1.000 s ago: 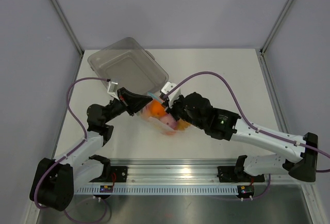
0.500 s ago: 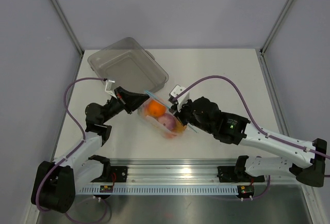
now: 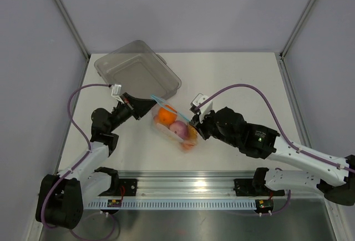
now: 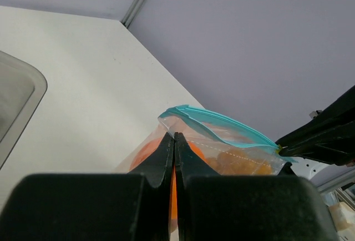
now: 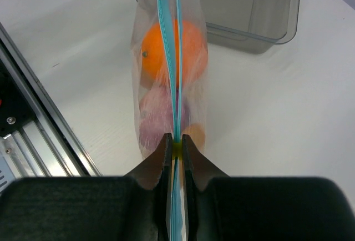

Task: Open the zip-top bag and remove the fake food
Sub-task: Unzip the zipper food storage bag at the center of the board.

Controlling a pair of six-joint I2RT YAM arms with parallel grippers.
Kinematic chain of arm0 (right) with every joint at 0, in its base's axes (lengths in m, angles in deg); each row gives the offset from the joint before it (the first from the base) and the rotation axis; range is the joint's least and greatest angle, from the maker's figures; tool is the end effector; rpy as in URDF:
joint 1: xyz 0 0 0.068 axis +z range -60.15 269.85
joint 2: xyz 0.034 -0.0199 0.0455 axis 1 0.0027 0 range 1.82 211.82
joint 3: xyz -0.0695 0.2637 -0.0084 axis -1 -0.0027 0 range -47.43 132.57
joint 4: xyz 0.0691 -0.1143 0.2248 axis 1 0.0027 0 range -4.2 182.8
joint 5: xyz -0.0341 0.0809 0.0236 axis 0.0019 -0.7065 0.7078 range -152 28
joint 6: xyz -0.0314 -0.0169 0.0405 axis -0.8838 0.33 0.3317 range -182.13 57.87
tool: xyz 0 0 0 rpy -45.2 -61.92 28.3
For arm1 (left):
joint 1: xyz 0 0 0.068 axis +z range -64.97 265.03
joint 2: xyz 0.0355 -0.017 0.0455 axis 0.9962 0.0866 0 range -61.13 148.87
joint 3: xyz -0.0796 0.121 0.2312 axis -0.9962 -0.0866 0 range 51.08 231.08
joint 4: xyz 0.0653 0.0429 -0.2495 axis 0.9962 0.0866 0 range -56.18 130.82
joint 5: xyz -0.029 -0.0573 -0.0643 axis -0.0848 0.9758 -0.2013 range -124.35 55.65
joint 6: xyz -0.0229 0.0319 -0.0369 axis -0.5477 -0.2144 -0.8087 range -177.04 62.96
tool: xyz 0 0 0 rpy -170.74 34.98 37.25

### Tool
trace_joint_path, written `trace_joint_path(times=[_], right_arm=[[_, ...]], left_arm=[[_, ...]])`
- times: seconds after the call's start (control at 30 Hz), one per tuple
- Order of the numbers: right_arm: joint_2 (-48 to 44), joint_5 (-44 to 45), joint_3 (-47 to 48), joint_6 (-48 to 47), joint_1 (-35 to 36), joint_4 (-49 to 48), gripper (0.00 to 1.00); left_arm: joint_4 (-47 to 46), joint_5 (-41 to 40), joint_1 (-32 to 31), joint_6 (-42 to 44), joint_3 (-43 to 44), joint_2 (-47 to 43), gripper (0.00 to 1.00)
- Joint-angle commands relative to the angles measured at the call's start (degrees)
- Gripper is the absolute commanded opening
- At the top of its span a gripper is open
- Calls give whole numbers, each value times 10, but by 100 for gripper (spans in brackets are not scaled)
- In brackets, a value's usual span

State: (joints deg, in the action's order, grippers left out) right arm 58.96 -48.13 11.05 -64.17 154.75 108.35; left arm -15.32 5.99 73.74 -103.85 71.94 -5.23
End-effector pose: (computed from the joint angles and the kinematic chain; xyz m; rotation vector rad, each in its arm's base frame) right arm 0.1016 0.1970 0.3617 -0.9427 1.7205 0.4952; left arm 0.1966 -0.0627 0.2652 0.1966 1.5012 -1.2928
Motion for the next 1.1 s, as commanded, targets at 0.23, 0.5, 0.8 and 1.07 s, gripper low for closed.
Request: trace_joint_path(times=[0.23, 0.5, 0.8, 1.07], right_arm=[[-7, -23, 20, 17, -2, 63, 9], [-5, -20, 35, 45, -3, 94, 9], [-7, -39, 37, 44, -2, 96, 13], [-47, -46, 4, 39, -2, 22, 50]], left_arm=[[9, -56, 39, 9, -6, -6, 0], [21, -65, 54, 8, -11, -16, 0], [31, -71, 60, 11, -14, -33, 0], [-1, -50, 60, 4, -18, -26, 0]])
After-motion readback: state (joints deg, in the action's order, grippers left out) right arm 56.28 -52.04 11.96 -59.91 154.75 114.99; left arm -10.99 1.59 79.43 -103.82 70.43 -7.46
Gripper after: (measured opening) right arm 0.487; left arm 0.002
